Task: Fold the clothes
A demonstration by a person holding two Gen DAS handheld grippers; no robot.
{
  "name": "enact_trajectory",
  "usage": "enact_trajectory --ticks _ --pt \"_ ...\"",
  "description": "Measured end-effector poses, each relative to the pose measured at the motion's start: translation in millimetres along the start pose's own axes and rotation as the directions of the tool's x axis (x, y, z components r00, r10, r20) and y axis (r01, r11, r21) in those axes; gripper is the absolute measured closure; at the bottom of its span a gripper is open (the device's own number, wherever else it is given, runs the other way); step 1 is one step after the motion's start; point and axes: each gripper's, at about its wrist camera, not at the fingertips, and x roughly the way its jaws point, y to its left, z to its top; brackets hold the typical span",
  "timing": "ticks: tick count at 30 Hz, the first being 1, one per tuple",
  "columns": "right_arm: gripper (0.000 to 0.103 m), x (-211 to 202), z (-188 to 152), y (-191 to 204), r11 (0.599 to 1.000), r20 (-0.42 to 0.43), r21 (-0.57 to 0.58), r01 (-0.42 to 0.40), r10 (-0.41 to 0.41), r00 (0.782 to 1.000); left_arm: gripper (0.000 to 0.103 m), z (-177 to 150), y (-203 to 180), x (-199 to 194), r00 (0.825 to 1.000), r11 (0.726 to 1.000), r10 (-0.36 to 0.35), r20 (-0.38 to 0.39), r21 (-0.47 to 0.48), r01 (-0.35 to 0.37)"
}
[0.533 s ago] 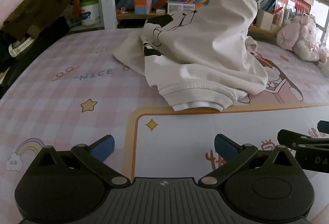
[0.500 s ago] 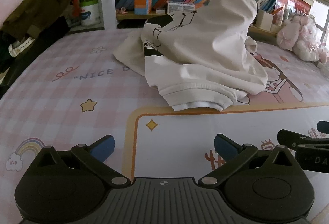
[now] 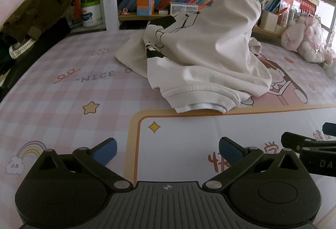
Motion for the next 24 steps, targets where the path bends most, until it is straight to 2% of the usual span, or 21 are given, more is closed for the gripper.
enact_trajectory --ticks 24 --pt "0.000 -2.7 -2.3 0.4 1.000 -0.003 0.004 -0.002 0.002 1.000 0.000 -2.9 -4.1 -6.0 1.000 1.000 0.011 0.006 0.016 -0.011"
